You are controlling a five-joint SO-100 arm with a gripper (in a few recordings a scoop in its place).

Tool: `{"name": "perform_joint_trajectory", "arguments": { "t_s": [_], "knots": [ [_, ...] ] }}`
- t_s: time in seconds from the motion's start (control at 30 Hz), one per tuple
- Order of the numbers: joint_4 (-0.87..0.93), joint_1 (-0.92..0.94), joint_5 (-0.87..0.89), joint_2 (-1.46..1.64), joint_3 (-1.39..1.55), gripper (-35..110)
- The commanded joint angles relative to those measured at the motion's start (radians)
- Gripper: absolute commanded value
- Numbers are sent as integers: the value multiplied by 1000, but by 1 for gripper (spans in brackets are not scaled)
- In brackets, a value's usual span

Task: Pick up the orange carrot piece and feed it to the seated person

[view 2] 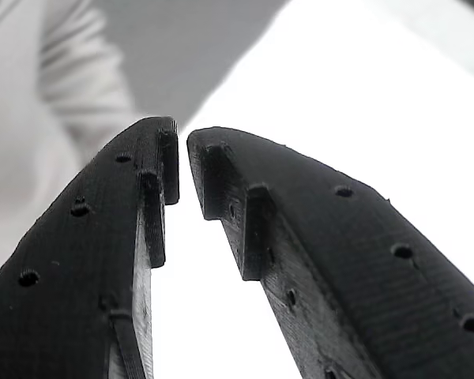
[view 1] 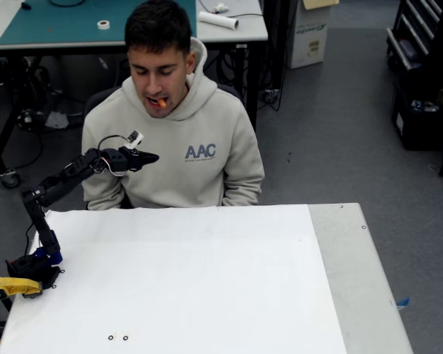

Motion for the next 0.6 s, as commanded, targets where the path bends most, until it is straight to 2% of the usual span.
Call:
{"name": "perform_joint_trajectory", "arguments": {
  "t_s": [0.0, 0.37, 0.57],
  "knots": [
    [-6, -8, 26, 187, 118, -3],
    [-12, -60, 207, 598, 666, -3],
    [-14, -60, 252, 882, 937, -3]
  ]
}}
